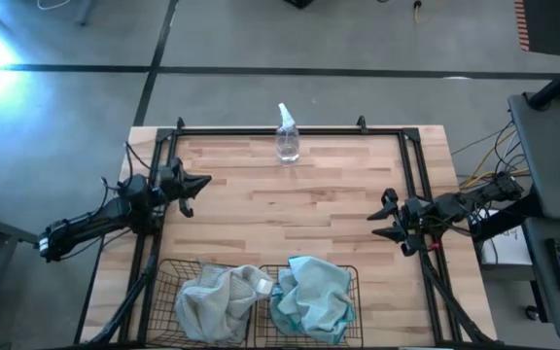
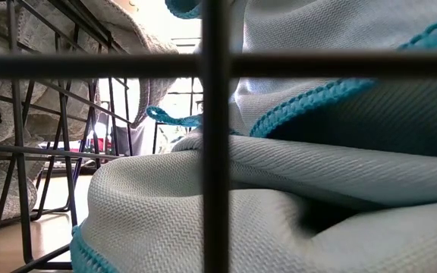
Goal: Sort microfiber towel by color & place in baskets
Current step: Return to Home Position
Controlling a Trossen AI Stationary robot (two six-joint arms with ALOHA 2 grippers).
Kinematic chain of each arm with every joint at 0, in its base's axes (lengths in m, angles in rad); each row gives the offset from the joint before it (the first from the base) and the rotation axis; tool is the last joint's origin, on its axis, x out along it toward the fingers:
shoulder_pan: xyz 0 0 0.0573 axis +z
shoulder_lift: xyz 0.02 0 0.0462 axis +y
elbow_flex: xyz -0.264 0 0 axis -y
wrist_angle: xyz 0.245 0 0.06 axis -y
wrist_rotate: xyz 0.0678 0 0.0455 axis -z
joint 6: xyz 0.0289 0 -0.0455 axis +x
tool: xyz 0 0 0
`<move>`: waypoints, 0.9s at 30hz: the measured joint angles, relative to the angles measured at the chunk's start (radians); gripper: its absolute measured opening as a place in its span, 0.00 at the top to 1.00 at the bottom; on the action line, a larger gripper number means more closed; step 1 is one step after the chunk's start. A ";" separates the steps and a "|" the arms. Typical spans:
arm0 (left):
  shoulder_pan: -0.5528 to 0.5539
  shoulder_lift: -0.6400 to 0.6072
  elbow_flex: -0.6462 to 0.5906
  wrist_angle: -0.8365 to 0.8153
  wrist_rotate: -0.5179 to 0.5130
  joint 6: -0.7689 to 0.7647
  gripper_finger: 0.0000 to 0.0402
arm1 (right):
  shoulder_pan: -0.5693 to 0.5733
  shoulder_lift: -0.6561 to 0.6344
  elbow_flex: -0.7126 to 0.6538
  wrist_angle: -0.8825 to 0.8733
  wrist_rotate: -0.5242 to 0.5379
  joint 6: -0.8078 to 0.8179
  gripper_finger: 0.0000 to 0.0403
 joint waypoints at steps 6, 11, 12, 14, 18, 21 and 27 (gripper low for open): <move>0.000 -0.001 0.003 0.001 0.001 0.026 1.00 | 0.000 0.000 0.000 0.000 0.000 0.001 0.55; 0.000 0.005 0.002 -0.004 0.001 0.034 1.00 | 0.000 0.000 0.000 0.000 0.000 0.000 0.55; 0.000 0.005 0.002 -0.004 0.001 0.034 1.00 | 0.000 0.000 0.000 0.000 0.000 0.000 0.55; 0.000 0.005 0.002 -0.004 0.001 0.034 1.00 | 0.000 0.000 0.000 0.000 0.000 0.000 0.55; 0.000 0.005 0.002 -0.004 0.001 0.034 1.00 | 0.000 0.000 0.000 0.000 0.000 0.000 0.55; 0.000 0.005 0.002 -0.004 0.001 0.034 1.00 | 0.000 0.000 0.000 0.000 0.000 0.000 0.55; 0.000 0.005 0.002 -0.004 0.001 0.034 1.00 | 0.000 0.000 0.000 0.000 0.000 0.000 0.55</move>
